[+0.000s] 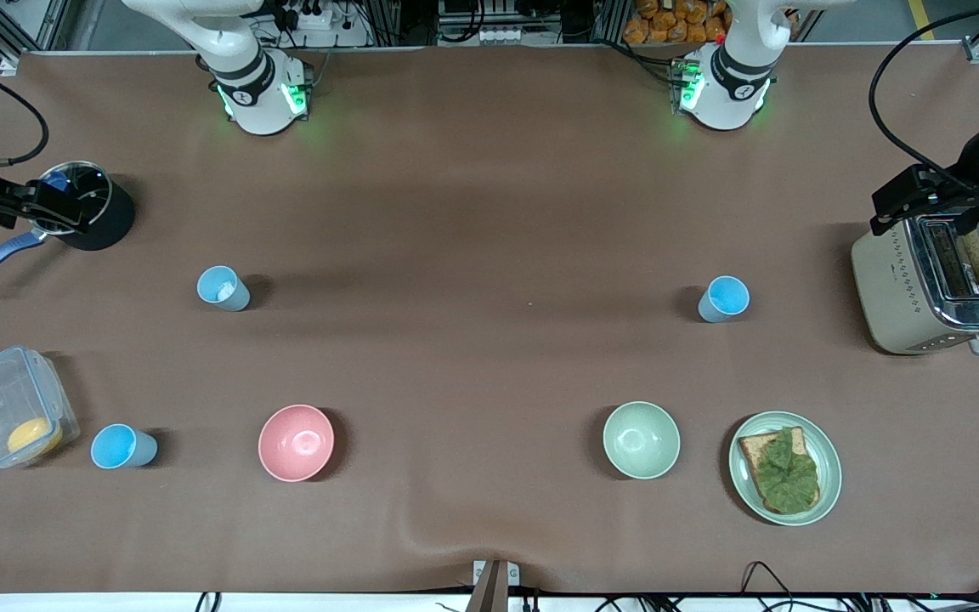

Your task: Stack blue cups with both arms

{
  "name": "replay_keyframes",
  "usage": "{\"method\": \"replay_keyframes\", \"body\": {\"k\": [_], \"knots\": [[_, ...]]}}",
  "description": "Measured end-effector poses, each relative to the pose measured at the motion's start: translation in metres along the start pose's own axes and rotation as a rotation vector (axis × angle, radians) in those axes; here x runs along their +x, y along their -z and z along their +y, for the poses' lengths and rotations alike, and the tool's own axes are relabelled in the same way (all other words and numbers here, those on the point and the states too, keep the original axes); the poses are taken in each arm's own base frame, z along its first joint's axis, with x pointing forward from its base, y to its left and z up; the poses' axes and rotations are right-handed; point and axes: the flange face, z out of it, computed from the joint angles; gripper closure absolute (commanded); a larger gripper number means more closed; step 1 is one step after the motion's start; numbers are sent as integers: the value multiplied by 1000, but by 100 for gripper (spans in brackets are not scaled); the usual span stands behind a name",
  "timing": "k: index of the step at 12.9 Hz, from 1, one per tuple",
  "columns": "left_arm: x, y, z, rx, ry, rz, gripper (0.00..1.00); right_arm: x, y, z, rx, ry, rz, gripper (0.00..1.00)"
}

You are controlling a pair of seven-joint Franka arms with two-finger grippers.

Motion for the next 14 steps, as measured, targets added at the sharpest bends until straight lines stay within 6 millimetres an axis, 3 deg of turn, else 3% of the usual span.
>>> {"method": "replay_keyframes", "body": {"k": [3, 7, 14], "knots": [[0, 0, -1, 0, 2, 0, 0, 0, 0, 0, 0, 0, -1, 0], [1, -1, -17, 1, 30, -1, 0, 0, -1, 1, 0, -1, -2, 0], [-1, -1, -8, 1, 13, -10, 0, 0, -1, 0, 0, 0, -2, 0]]}}
